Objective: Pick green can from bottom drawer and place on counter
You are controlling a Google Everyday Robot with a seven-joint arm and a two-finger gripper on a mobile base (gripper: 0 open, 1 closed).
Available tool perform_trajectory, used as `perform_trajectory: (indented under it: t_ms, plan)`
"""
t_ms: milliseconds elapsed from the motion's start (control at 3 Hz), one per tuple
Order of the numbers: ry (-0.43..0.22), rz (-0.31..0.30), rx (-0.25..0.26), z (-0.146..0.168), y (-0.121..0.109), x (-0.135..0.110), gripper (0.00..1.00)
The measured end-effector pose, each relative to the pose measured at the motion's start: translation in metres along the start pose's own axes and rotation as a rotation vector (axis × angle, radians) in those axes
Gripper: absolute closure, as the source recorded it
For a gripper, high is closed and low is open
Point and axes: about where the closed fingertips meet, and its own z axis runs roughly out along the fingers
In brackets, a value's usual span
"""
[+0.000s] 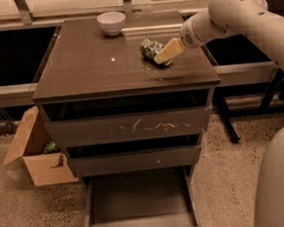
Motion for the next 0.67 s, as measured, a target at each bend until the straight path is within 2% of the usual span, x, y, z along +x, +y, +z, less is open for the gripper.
perform_trajectory:
  t_ms: [667]
  plan:
    - [-0.006,-0.056,0.206,-0.057,-0.034,-0.010,0.00]
